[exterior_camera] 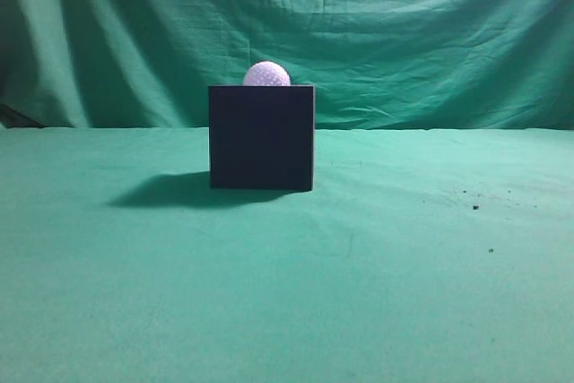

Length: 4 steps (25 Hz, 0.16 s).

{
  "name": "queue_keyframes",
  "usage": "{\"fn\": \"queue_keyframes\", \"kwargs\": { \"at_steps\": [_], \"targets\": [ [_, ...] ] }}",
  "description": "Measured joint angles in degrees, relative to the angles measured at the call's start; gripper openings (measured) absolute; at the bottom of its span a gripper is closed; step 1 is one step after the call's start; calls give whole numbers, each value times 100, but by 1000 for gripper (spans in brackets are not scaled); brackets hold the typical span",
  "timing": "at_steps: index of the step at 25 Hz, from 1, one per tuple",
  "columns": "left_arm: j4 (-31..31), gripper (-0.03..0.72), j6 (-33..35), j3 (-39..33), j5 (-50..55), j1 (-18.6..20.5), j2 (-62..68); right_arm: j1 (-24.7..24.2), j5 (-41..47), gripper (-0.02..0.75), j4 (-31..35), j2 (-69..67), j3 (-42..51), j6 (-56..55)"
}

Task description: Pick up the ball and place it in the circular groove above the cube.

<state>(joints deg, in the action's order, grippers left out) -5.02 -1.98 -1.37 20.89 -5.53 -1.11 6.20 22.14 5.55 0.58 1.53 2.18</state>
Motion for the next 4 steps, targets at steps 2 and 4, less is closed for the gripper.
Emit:
{"fn": "queue_keyframes", "kwargs": {
  "at_steps": [2,4],
  "targets": [
    [0,0,0,0,0,0,0,0,0,47,0,0,0,11],
    [0,0,0,0,0,0,0,0,0,47,0,0,0,11]
  ]
}}
